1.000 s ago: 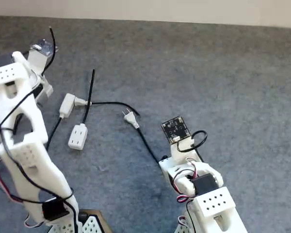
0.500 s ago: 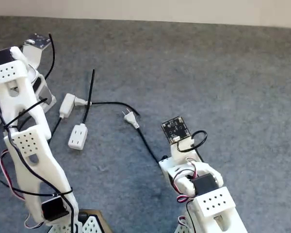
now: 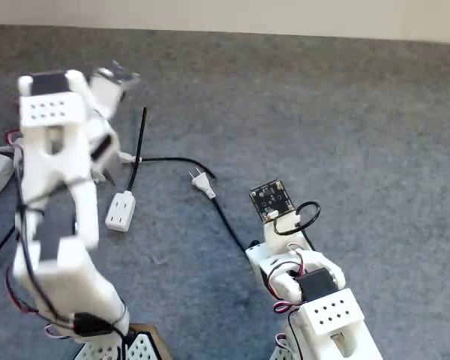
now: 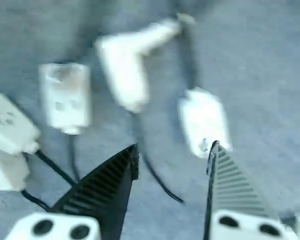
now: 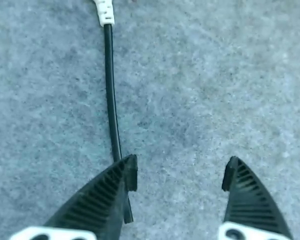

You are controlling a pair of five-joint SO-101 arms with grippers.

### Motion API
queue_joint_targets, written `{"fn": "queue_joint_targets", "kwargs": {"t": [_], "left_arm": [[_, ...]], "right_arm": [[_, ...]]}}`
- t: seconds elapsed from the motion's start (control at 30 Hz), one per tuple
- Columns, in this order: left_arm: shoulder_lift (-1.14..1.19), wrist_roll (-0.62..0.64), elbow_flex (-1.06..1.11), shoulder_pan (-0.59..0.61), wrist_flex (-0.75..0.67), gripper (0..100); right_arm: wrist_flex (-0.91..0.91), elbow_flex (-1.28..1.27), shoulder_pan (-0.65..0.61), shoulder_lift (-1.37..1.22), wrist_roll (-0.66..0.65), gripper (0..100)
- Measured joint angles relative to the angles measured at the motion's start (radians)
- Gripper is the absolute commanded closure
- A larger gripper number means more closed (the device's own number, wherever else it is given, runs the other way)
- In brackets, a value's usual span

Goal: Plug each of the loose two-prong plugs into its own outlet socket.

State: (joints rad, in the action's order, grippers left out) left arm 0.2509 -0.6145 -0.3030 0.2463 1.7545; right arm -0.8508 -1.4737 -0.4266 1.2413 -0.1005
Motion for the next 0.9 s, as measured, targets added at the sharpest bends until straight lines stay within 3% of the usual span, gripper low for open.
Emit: {"fn": "queue_joint_targets", "kwargs": {"t": [0.13,0.3,0.5,0.9], "left_arm": [[-0.222,0.000,0.358,-0.094,-0.091,78],[-0.235,0.000,0.657,-0.115,-0.345,78],[-0.117,0.055,0.657,-0.115,-0.479,79],[0.034,0.060,0.477,-0.057,-0.453,79]], "right_arm": [[0.000,0.000,0.000,0.000,0.000,73.1],[0.000,0.000,0.000,0.000,0.000,73.1],[0.000,0.000,0.000,0.000,0.000,73.1],[0.000,0.000,0.000,0.000,0.000,73.1]]}}
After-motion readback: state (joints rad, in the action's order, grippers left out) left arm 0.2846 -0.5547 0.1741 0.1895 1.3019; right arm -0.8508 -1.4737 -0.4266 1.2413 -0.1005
